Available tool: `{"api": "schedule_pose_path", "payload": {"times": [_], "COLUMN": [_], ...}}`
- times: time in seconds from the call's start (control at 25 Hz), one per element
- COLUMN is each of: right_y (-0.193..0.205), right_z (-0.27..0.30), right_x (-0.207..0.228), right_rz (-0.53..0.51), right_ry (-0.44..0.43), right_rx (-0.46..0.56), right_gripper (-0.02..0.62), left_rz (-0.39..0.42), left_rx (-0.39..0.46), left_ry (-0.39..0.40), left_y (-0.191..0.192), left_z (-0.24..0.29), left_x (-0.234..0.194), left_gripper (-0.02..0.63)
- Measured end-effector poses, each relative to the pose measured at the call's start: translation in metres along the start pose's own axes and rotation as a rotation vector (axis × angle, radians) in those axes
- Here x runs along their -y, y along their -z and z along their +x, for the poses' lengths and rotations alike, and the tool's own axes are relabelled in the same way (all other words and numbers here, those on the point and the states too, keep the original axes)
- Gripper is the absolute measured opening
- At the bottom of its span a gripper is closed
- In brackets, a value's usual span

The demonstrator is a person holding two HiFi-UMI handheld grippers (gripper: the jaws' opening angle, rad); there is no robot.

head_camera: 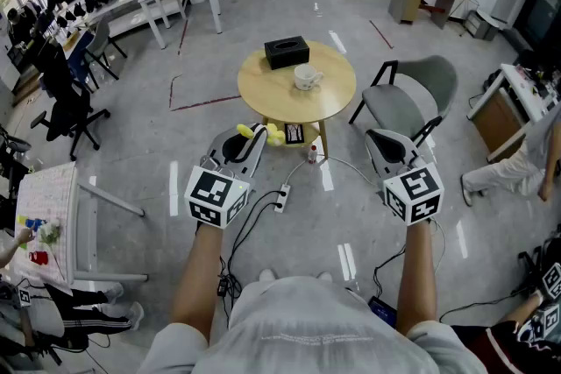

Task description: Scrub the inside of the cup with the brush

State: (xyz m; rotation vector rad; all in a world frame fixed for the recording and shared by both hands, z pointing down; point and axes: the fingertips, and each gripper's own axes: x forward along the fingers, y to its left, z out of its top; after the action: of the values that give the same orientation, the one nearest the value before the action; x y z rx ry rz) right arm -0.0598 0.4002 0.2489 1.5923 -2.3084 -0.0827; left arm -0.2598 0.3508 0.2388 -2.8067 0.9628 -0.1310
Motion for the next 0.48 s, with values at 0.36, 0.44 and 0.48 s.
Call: {"api": "schedule_pose_path", "payload": {"times": [0.36, 0.44, 0.48], "right_y": [0.009, 0.015, 0.017], "right_z": [-0.011, -0.015, -0.018], "right_x": [0.034, 0.045, 0.051], "right_rz": [0.03, 0.03, 0.029], "right_ry": [0.003, -0.002, -0.005], "right_rx": [0.04, 0.038, 0.036], "right_gripper": [0.025, 0.025, 0.025], "left_rz": [0.005, 0.005, 0.004], "left_rx": [-0.015, -0.017, -0.018], "left_ry": [-0.012, -0.023, -0.03], "left_y": [0.0, 0.0, -0.001], "left_z": [0.025, 0.033, 0.037], "left_x": [0.018, 0.027, 0.032], "left_gripper": [0.049, 0.049, 0.05]}}
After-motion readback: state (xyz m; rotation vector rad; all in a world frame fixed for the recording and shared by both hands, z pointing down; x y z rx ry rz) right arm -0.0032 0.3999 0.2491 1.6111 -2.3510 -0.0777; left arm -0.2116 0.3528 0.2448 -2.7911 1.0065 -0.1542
